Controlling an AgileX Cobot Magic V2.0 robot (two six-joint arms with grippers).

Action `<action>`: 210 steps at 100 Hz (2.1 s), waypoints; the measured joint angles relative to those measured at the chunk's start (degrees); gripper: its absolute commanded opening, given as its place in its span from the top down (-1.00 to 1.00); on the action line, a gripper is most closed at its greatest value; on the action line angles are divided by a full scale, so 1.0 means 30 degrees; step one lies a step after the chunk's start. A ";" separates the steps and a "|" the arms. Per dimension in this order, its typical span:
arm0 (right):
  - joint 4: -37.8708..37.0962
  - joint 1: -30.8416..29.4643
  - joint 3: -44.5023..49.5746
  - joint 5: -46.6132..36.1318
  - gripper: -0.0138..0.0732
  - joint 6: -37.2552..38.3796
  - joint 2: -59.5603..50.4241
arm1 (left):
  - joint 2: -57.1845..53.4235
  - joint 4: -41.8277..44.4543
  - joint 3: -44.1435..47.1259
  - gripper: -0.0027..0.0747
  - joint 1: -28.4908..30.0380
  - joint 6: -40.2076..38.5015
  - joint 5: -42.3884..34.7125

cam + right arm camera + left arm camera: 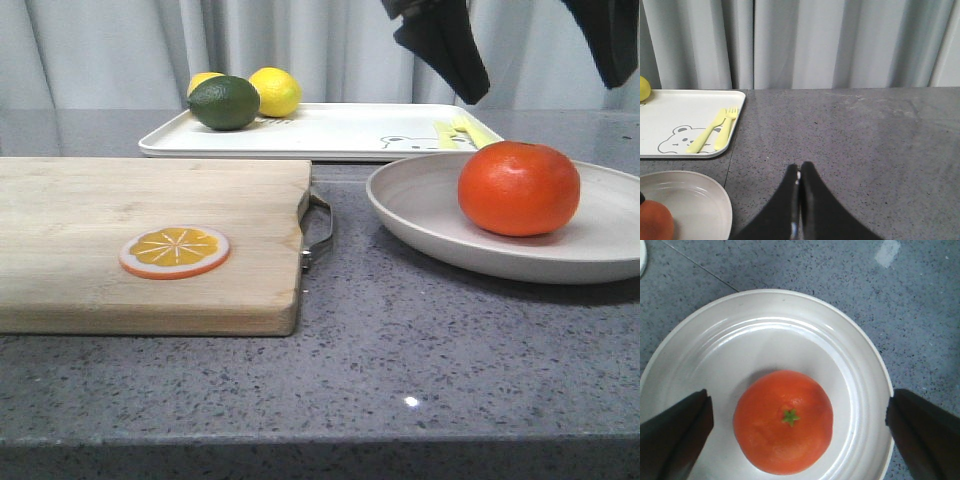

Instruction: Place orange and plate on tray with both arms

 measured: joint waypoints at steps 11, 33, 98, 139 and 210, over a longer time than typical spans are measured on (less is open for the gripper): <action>0.0000 0.0000 0.0000 0.0000 0.81 0.0000 0.0000 | -0.0323 0.0121 0.0000 -0.78 0.0000 -0.0078 0.0074; 0.0000 0.0000 0.0000 0.0000 0.81 0.0000 0.0000 | -0.1734 0.0841 0.0000 -0.42 0.0079 -0.0122 0.0160; 0.0000 0.0000 0.0000 0.0000 0.81 0.0000 0.0000 | -0.9985 0.2207 0.8371 -0.36 0.2362 -0.0122 -0.0717; 0.0000 0.0000 0.0000 0.0000 0.81 0.0000 0.0000 | -1.9443 0.2593 1.8216 -0.36 0.3065 -0.0122 -0.6294; 0.0000 0.0000 0.0000 0.0950 0.81 -0.0030 0.0000 | -2.8177 0.2610 2.7755 -0.36 0.3074 -0.0122 -1.0369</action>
